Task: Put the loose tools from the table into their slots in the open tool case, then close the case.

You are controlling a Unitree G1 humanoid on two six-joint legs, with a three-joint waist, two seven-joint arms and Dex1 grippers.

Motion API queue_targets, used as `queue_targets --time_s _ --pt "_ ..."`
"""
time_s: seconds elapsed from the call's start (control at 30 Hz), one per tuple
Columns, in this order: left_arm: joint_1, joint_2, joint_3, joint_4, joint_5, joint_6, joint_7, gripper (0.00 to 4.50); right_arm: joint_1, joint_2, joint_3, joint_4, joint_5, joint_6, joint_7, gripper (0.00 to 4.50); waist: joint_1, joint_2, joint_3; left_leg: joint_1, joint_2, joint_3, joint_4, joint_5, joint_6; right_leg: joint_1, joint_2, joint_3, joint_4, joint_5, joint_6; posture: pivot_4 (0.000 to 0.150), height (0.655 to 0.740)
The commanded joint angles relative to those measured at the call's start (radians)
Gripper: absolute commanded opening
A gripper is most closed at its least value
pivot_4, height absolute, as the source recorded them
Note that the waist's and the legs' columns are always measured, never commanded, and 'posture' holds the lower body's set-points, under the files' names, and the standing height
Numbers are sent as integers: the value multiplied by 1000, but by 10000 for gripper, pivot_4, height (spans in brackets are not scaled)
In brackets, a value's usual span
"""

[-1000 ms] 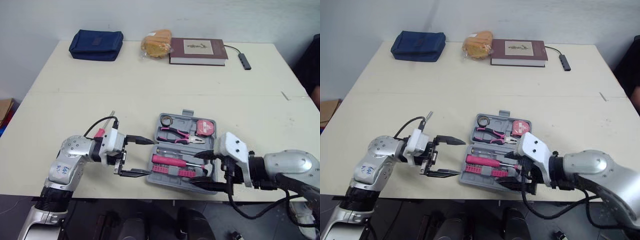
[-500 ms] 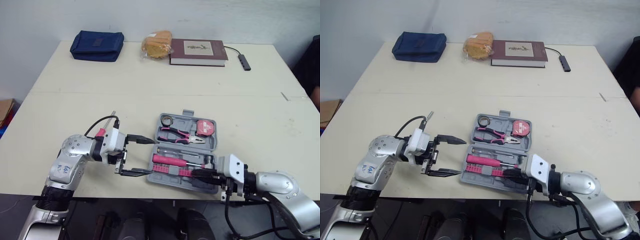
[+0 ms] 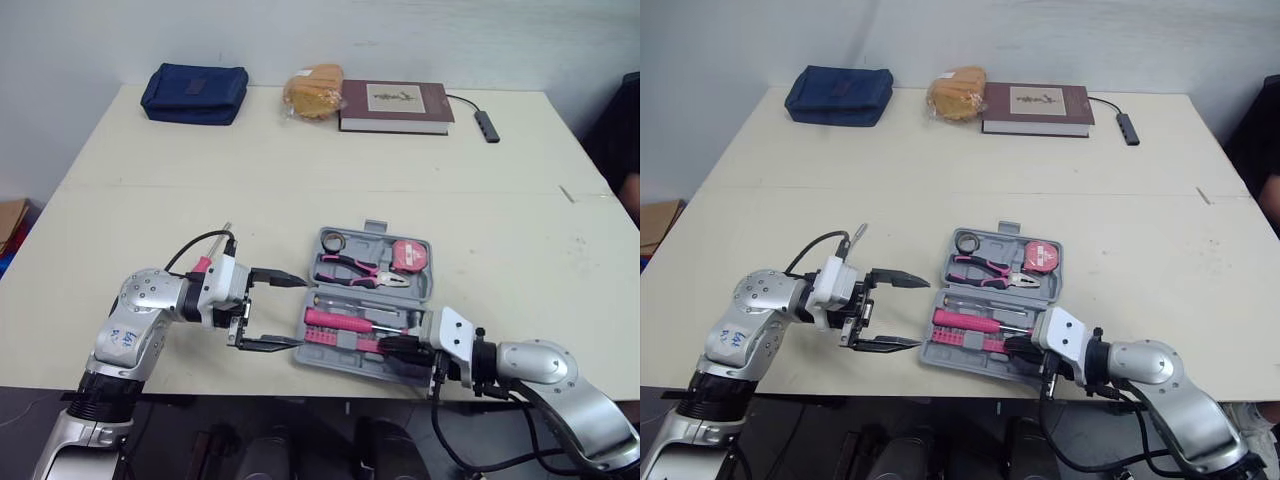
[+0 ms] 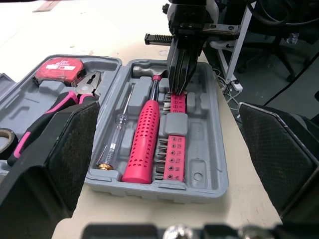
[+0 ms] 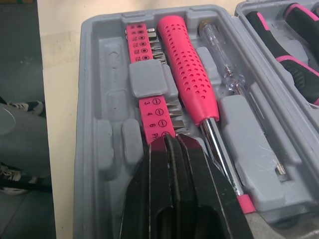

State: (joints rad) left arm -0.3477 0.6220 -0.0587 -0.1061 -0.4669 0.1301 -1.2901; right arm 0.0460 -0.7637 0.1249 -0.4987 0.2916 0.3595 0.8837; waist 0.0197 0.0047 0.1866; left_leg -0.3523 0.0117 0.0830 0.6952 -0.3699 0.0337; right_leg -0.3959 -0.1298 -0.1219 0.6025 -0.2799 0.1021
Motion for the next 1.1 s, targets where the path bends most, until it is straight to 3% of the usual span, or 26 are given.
queue_targets --time_s 0.03,0.23,0.33,0.43,0.5,0.53,0.6,0.7,0.87,1.03,1.1 --pt "-9 4 22 -13 1 -18 14 45000 30 8 -8 -5 5 -7 -1 621 0 0 0 0 0 0 0 0 0 0 0 1 0 0 0 1500 7400" --pt "39 46 133 20 10 -46 90 45000 180 81 -339 -48 250 -286 141 621 4 0 1 -2 -1 -1 0 0 0 0 2 0 0 0 0 1500 7400" --pt "126 98 220 38 29 -66 123 45000 258 51 -522 -25 378 -262 205 621 1 0 1 -1 -1 -1 0 -1 2 2 0 2 -1 0 1 1500 7400" --pt "205 132 336 107 29 -81 177 45000 289 20 -675 98 313 -378 260 8707 0 0 1 0 0 -1 0 -2 2 2 0 2 -2 0 1 1500 7400" --pt "248 153 429 185 35 -99 223 45000 310 5 -785 228 268 -473 290 17823 1 0 1 1 0 -1 0 -2 2 1 -1 3 -3 0 0 1500 7400" --pt "257 162 462 221 34 -105 243 45000 321 -4 -817 280 249 -511 309 20150 1 0 1 1 0 -1 0 -2 2 1 -1 3 -5 0 0 1500 7400" --pt "268 185 536 317 23 -102 277 45000 335 -15 -877 427 212 -600 331 32472 5 0 1 1 0 0 -2 -3 2 0 -1 3 -6 0 0 1500 7400" --pt "281 207 598 417 30 -124 303 45000 326 -28 -931 628 171 -736 336 44626 4 1 1 1 0 0 -3 -4 2 0 -1 3 -7 0 -1 1500 7400" --pt "304 258 693 653 86 -216 426 45000 337 -88 -1000 998 97 -922 283 44626 -5 1 1 2 0 4 -4 -6 2 0 -2 6 -6 0 0 1500 7400" --pt "324 284 711 731 96 -245 453 45000 335 -111 -1006 1105 113 -942 243 44626 -22 1 1 11 0 9 -10 -6 0 2 -3 11 -6 0 -1 1500 7400" --pt "324 271 708 697 75 -237 442 45000 329 -103 -988 1068 130 -927 239 44626 -23 2 1 16 0 11 -13 -9 -5 4 -3 14 -6 -1 -1 1500 7400"
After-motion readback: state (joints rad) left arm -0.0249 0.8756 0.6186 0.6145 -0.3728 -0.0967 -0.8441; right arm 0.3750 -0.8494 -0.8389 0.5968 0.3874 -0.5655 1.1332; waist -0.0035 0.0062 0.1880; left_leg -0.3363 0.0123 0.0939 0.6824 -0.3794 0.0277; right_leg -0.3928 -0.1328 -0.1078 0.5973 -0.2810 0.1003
